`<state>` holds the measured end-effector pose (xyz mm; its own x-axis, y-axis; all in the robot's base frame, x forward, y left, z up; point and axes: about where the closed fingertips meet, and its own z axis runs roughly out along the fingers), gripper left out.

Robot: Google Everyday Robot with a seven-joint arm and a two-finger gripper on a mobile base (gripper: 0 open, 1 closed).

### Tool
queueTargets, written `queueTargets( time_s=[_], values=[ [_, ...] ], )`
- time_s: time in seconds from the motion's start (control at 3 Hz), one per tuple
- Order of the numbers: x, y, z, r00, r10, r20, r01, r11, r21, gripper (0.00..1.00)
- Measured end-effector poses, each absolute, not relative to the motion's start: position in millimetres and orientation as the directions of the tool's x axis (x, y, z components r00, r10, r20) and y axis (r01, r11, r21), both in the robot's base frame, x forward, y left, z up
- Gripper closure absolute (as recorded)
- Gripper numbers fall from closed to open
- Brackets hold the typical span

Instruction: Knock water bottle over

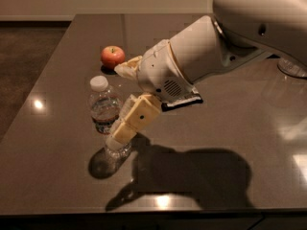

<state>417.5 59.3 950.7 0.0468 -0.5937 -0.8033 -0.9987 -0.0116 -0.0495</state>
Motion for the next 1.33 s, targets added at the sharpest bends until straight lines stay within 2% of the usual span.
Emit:
queueTargets(
  time_s=[0.33, 1.0, 1.33],
  values=[
    [415.6, 64.2, 947.6, 0.049, -0.592, -0.805, -0.999, -0.028, -0.040, 0.19],
    [411.0, 75.9, 950.0, 0.075, -0.585, -0.807, -0.995, -0.092, -0.025, 0.64],
    [420.9, 66.6, 963.0, 0.075, -0.661, -0.747, -0.997, -0.068, -0.040, 0.88]
  ],
)
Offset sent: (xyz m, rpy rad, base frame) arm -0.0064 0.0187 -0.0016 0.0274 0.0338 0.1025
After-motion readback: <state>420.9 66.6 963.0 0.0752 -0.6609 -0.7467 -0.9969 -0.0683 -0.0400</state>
